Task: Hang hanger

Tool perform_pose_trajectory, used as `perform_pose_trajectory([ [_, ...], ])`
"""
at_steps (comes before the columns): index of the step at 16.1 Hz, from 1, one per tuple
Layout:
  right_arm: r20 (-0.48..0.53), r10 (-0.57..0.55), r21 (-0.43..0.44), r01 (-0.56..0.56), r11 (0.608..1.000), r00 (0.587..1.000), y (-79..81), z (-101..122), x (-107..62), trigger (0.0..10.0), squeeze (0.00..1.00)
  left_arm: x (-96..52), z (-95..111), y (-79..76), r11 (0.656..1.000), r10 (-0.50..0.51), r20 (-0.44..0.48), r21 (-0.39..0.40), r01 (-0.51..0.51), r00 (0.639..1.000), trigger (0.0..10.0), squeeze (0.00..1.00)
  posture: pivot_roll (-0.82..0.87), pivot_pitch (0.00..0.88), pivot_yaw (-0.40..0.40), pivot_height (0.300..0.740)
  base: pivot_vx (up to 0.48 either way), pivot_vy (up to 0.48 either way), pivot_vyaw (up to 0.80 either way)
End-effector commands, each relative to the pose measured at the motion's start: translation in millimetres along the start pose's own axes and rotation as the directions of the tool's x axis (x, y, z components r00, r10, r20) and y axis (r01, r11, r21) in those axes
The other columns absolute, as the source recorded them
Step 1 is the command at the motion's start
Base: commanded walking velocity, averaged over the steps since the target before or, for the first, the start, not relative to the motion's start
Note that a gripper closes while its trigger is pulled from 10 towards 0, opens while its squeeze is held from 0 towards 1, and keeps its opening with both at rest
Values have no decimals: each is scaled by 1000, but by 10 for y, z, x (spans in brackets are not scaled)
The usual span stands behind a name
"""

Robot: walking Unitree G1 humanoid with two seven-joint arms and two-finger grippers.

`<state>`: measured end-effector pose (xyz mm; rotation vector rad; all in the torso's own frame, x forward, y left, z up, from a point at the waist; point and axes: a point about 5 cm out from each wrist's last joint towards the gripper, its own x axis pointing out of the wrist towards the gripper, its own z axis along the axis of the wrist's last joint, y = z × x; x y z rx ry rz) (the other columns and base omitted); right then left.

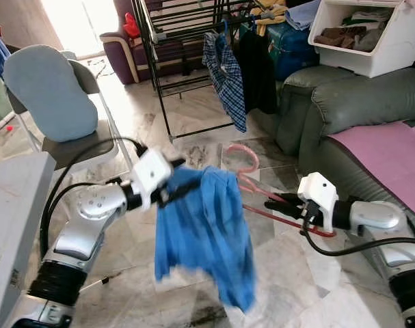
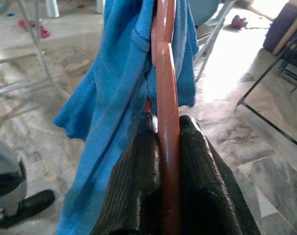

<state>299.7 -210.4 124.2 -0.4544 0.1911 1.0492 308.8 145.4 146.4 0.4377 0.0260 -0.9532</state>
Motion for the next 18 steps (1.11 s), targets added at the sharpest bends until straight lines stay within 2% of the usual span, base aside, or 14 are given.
perform_pose_trajectory([
  [1, 43, 41, -40, -39, 998, 998, 6, 108, 6, 10000, 0, -23, -47, 6, 999, -35, -36, 33, 36, 999, 10000, 1000, -166, 0, 89, 736, 0, 0, 0],
  [3, 36, 119, -64, -116, 991, 992, 65, 153, -20, 10000, 0, 5, -128, -7, 995, -94, -54, 32, 96, 994, 10000, 1000, -173, 0, 98, 736, 0, 0, 0],
  [4, 35, 142, -68, -139, 988, 989, 86, 167, -30, 10000, 0, 26, -139, -3, 994, -101, -56, 33, 103, 993, 10000, 961, -173, 0, 98, 736, 0, 0, 0],
  [5, 37, 185, -76, -181, 980, 982, 126, 205, -49, 10000, 0, 72, -152, 9, 992, -111, -58, 45, 114, 992, 10000, 0, -180, 0, 102, 736, 0, 0, 0],
  [7, 45, 231, -79, -227, 971, 972, 164, 272, -74, 10000, 0, 143, -156, 11, 989, -129, -56, 60, 132, 990, 10000, 0, -186, 0, 106, 736, 0, 0, 0],
  [8, 42, 254, -83, -250, 965, 966, 180, 298, -88, 10000, 0, 189, -171, 9, 986, -152, -52, 68, 155, 987, 667, 0, -189, 0, 110, 736, 0, 0, 0],
  [9, 33, 257, -95, -253, 963, 966, 182, 303, -92, 10000, 0, 206, -175, 2, 983, -166, -46, 69, 169, 985, 0, 0, -190, 0, 110, 736, 0, 0, 0],
  [11, 16, 206, -128, -202, 971, 978, 120, 292, -94, 10000, 0, 223, -188, 2, 978, -195, -49, 60, 198, 980, 0, 0, -191, 0, 115, 736, 0, 0, 0],
  [18, -15, 178, -160, -178, 971, 984, 114, 241, -41, 10000, 0, 192, -197, 125, 977, -210, -57, 33, 212, 976, 0, 0, -184, 0, 113, 736, 0, 0, 0],
])
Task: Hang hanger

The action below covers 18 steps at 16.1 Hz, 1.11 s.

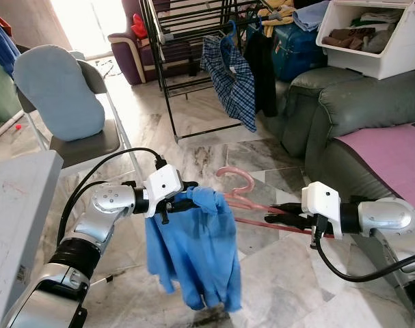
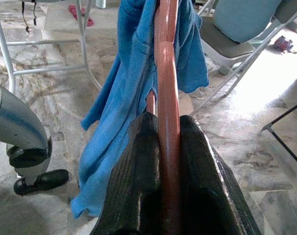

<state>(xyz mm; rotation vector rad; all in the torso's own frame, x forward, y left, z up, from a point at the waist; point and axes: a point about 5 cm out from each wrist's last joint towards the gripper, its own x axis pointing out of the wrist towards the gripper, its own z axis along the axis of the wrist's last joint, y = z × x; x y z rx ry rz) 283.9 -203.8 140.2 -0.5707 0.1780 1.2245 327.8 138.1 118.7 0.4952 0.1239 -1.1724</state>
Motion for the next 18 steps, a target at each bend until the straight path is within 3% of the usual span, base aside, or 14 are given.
perform_pose_trajectory([
  [1, 11, 7, -39, -7, 999, 1000, -28, 56, 47, 10000, 0, -68, 29, 88, 1000, -1, -9, 7, 2, 1000, 0, 0, -183, 0, 114, 736, 0, 0, 0],
  [10, 3, -74, -165, 74, 983, 997, -178, 91, 159, 10000, 0, -104, -130, 30, 994, -87, -78, -75, 81, 993, 0, 0, -176, 0, 107, 736, 0, 0, 0],
  [15, -3, -114, -217, 111, 970, 993, -264, 96, 187, 10000, 0, -138, -160, 73, 988, -42, -47, -152, 34, 998, 0, 0, -174, 0, 107, 736, 0, 0, 0],
  [16, -19, -89, -163, 84, 983, 996, -276, 70, 181, 10000, 1000, -149, -177, 77, 986, -30, -47, -164, 22, 998, 0, 0, -173, 0, 107, 736, 0, 0, 0],
  [17, -28, -78, -166, 72, 983, 997, -284, 71, 179, 10000, 1000, -156, -192, 77, 984, -22, -45, -178, 14, 999, 0, 0, -172, 0, 106, 736, 0, 0, 0],
  [18, -63, -146, -219, 129, 967, 987, -387, 72, 162, 10000, 1000, -177, -238, 79, 974, 7, -40, -227, -16, 999, 0, 0, -174, 0, 106, 736, 0, 0, 0],
])
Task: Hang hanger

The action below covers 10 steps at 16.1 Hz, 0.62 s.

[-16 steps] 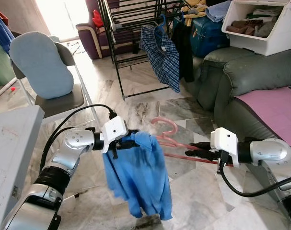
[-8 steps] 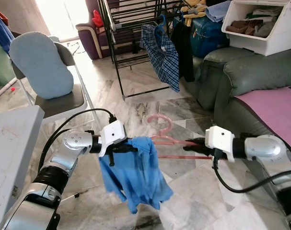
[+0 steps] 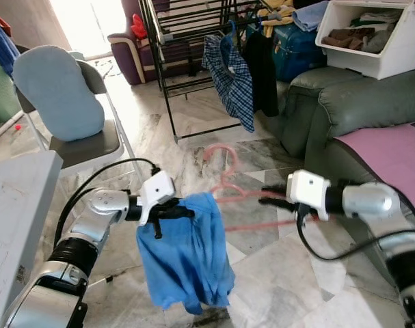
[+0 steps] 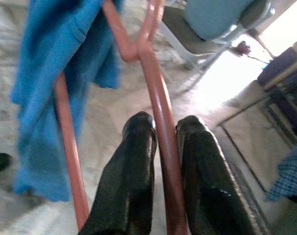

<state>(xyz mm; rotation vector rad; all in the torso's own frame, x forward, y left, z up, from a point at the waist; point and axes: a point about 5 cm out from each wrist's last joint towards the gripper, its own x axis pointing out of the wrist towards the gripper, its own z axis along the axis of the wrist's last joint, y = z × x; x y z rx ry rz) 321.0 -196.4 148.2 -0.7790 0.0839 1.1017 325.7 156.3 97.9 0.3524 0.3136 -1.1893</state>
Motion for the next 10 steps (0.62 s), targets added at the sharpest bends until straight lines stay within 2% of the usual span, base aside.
perform_pose_trajectory([
  [1, -38, -13, -59, 11, 998, 999, -100, 18, -21, 10000, 1000, -116, -12, 96, 995, 85, 28, -51, -83, 996, 0, 0, -172, 0, 104, 736, 0, 0, 0],
  [2, -46, -17, -68, 14, 998, 999, -129, 20, -37, 10000, 1000, -126, -31, 95, 994, 93, 27, -60, -91, 995, 0, 0, -172, 0, 103, 736, 0, 0, 0],
  [4, -76, -47, -89, 40, 995, 996, -283, 40, -128, 10000, 1000, -162, -96, 94, 988, 124, 27, -93, -121, 992, 0, 0, -172, 0, 96, 736, 0, 0, 0],
  [8, -82, -202, -175, 186, 967, 976, -591, 132, -260, 10000, 1000, -202, -160, 154, 961, 239, 34, -152, -231, 970, 0, 0, -179, 0, 90, 736, 0, 0, 0],
  [10, -12, -392, -180, 383, 906, 920, -793, 239, -327, 10000, 1000, -238, -160, 209, 935, 314, 51, -192, -299, 948, 0, 0, -180, 0, 89, 736, 0, 0, 0],
])
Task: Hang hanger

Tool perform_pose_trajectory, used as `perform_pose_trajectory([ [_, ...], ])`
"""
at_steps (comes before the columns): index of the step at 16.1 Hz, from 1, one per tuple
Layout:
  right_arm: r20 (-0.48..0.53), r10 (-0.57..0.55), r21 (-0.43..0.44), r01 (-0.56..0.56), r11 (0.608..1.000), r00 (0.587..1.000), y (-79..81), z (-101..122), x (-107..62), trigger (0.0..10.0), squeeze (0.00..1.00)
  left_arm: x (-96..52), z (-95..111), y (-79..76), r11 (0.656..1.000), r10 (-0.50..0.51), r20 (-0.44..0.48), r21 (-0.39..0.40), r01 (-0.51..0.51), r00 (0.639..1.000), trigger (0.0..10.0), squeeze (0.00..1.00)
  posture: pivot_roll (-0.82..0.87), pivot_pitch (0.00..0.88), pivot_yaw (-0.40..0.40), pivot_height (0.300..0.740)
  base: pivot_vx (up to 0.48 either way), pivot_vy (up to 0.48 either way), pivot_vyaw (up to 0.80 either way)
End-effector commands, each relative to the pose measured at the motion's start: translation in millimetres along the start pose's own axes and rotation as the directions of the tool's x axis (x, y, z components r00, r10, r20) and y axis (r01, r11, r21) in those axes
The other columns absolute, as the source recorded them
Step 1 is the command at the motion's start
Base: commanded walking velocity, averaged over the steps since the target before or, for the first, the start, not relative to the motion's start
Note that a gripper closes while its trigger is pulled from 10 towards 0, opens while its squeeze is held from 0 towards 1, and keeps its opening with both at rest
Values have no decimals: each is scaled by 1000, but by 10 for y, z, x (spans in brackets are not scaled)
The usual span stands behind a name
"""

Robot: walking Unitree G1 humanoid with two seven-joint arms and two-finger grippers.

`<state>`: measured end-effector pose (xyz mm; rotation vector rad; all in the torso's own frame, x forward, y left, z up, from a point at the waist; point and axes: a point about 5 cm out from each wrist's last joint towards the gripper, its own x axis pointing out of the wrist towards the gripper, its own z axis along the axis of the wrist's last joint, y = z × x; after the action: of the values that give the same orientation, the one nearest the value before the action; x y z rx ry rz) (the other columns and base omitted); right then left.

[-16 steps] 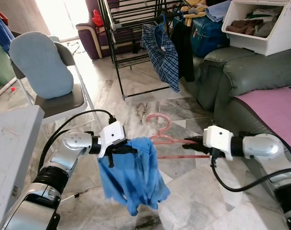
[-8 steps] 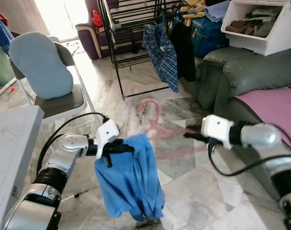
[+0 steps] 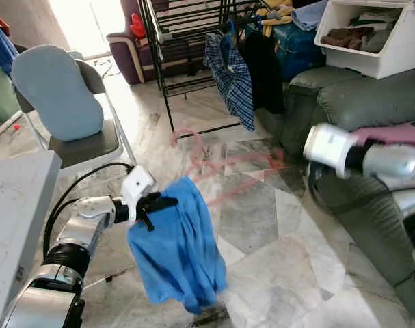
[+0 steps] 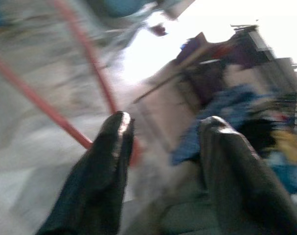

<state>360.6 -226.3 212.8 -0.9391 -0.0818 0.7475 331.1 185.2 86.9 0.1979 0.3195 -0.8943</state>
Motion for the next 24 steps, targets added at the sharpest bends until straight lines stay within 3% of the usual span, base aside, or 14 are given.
perform_pose_trajectory([
  [1, 31, -75, -5, 75, 997, 997, -95, 60, 11, 10000, 1000, -38, 76, 86, 999, 53, 38, -12, -53, 998, 0, 0, -183, 0, 90, 736, 0, 0, 0],
  [3, 29, -179, 18, 179, 984, 983, -145, 38, 9, 10000, 1000, -41, 79, 128, 992, 116, 62, -53, -112, 991, 0, 0, -184, 0, 91, 736, 0, 0, 0],
  [5, 34, -258, 124, 252, 960, 966, -118, -16, 8, 10000, 1000, -56, 105, 151, 982, 153, 120, -128, -138, 981, 0, 0, -184, 0, 93, 736, 0, 0, 0],
  [6, 46, -256, 203, 242, 949, 966, -16, -51, 32, 10000, 1000, -60, 173, 138, 985, 127, 171, -141, -104, 977, 0, 0, -179, 0, 92, 736, 0, 0, 0],
  [8, 83, -241, 316, 204, 927, 967, 213, -68, 115, 10000, 1000, -57, 395, 96, 992, 42, 288, -124, -6, 957, 0, 0, -160, 0, 98, 736, 0, 0, 0],
  [12, 143, -225, 495, 128, 859, 964, 549, 2, 334, 10000, 1000, -47, 744, -33, 987, -143, 379, -16, 161, 914, 0, 0, -141, 0, 106, 736, 0, 0, 0],
  [14, 151, -197, 552, 82, 829, 969, 675, 14, 404, 10000, 1000, -105, 778, -113, 952, -274, 385, -23, 306, 882, 0, 0, -135, 0, 108, 736, 0, 0, 0],
  [15, 171, -134, 578, 11, 816, 976, 824, 36, 457, 10000, 1000, -144, 759, -159, 919, -371, 321, -7, 394, 871, 0, 0, -133, 0, 110, 736, 0, 0, 0],
  [16, 181, -112, 583, -15, 812, 977, 863, 45, 468, 10000, 1000, -148, 766, -168, 913, -390, 309, 9, 407, 868, 0, 0, -133, 0, 110, 736, 0, 0, 0],
  [17, 196, -83, 590, -50, 806, 977, 914, 62, 481, 10000, 937, -155, 784, -182, 906, -412, 298, 35, 421, 861, 0, 0, -126, 0, 112, 736, 0, 0, 0],
  [18, 237, -20, 605, -131, 786, 971, 1003, 107, 492, 10000, 624, -143, 824, -178, 904, -427, 255, 96, 417, 867, 0, 0, -122, 0, 112, 736, 0, 0, 0],
  [19, 242, -12, 608, -142, 781, 970, 1013, 112, 493, 10000, 624, -142, 830, -178, 904, -428, 249, 103, 415, 869, 0, 0, -122, 0, 112, 736, 0, 0, 0],
  [20, 291, 68, 612, -240, 753, 954, 1085, 142, 459, 10000, 0, -94, 908, -125, 921, -377, 228, 200, 335, 898, 0, 0, -123, 0, 115, 736, 0, 0, 0],
  [24, 349, 149, 624, -348, 700, 925, 1147, 178, 383, 10000, 0, -11, 1071, -117, 922, -299, 291, 334, 196, 909, 0, 0, -127, 0, 125, 736, 0, 0, 0],
])
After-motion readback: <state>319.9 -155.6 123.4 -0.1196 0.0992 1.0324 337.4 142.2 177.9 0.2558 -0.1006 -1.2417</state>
